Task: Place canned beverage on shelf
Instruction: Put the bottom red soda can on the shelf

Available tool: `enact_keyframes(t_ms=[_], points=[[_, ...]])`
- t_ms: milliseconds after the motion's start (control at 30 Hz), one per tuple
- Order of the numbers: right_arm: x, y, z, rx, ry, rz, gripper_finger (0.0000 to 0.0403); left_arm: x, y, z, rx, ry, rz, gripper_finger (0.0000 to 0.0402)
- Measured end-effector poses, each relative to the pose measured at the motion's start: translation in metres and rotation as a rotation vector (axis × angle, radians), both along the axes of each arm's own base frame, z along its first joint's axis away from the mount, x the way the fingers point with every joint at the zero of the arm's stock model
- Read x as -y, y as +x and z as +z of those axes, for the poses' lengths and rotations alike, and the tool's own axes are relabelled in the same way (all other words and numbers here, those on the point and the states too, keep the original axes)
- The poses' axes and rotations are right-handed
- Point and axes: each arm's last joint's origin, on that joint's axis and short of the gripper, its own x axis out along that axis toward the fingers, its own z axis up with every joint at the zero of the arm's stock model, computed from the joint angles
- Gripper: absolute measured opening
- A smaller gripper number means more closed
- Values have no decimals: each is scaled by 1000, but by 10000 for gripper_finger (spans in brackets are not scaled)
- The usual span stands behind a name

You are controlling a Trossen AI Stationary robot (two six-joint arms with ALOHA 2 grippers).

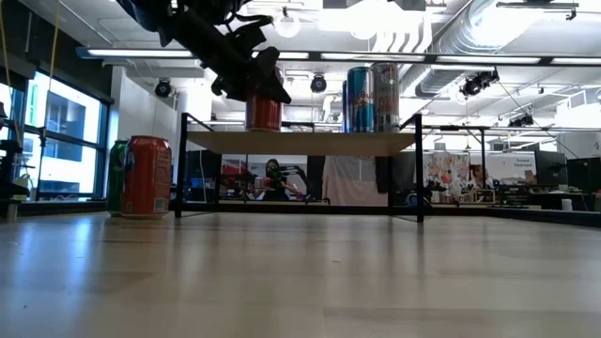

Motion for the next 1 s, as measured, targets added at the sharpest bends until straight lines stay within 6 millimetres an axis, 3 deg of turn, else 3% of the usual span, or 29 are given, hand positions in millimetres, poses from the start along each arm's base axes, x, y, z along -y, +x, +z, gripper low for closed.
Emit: enact_keyframes(t_ms=[700, 1000], points=[[0, 0, 0, -2, 21, -5, 387, 0, 0, 0, -7, 3, 3, 284], [0, 0, 0, -2, 21, -5, 387, -1, -1, -1, -12, 10, 20, 341]])
